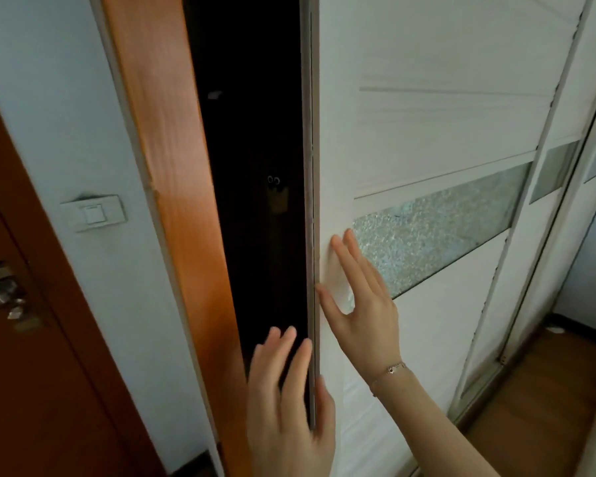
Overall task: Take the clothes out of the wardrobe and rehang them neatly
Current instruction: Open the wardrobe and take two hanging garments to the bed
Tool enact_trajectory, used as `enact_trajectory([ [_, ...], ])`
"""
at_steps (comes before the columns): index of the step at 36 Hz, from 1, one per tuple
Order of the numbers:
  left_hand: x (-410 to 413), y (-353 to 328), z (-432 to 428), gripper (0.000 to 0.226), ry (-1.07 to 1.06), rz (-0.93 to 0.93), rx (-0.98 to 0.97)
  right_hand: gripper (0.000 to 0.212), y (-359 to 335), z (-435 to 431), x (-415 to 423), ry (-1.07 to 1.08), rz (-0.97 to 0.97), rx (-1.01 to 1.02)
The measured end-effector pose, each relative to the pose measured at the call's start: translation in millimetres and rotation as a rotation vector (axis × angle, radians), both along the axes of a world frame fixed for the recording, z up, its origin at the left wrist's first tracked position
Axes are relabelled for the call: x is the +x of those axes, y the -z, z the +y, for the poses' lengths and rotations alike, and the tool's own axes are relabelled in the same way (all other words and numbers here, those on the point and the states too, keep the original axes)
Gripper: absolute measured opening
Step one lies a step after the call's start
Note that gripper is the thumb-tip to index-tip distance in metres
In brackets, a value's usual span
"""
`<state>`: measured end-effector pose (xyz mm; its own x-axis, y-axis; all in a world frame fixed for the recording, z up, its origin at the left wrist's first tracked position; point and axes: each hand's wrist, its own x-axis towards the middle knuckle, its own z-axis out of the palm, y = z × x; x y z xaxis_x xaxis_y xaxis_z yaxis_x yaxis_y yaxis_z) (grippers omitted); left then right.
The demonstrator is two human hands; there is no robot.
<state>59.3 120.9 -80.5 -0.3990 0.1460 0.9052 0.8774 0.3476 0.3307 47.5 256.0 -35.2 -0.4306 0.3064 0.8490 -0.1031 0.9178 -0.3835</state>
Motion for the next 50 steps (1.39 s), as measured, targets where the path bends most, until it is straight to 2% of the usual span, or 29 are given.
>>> enact_trajectory([
  [6,-23.7,12.1,66.2,0.081,0.103,-0.459,-0.145,0.072,-7.9,31.1,1.7,0.004,-0.099,-0.023],
  [8,-33.4,13.9,88.0,0.082,0.189,-0.56,-0.173,0.072,-11.2,39.7,2.0,0.006,-0.12,-0.002],
  [11,-43.1,12.4,114.8,0.077,0.27,-0.639,-0.08,0.072,-13.9,54.1,2.4,-0.012,-0.13,0.001],
  [16,-55.7,18.8,149.1,0.071,0.286,-0.596,-0.013,0.072,-13.4,85.2,1.4,-0.029,-0.116,0.002],
  [21,-70.5,29.5,185.1,0.077,0.334,-0.613,0.012,0.07,-10.0,121.0,-4.2,-0.028,-0.091,0.0],
  [25,-80.0,35.2,215.2,0.06,0.389,-0.531,0.055,0.07,-8.0,151.2,-7.0,-0.047,-0.069,-0.042],
  [31,-90.3,36.5,252.9,0.061,0.41,-0.424,0.02,0.07,-6.8,191.2,-8.4,-0.07,-0.008,-0.07],
  [34,-96.2,41.5,268.7,0.07,0.421,-0.417,-0.019,0.069,-5.8,206.3,-9.2,-0.085,0.008,-0.101],
  [43,-99.7,43.0,324.0,0.059,0.467,-0.502,-0.067,0.071,-11.8,256.7,-4.3,-0.095,-0.006,-0.193],
  [50,-97.8,35.1,371.5,0.068,0.45,-0.506,-0.063,0.074,-12.7,304.4,-5.6,-0.086,-0.007,-0.218],
])
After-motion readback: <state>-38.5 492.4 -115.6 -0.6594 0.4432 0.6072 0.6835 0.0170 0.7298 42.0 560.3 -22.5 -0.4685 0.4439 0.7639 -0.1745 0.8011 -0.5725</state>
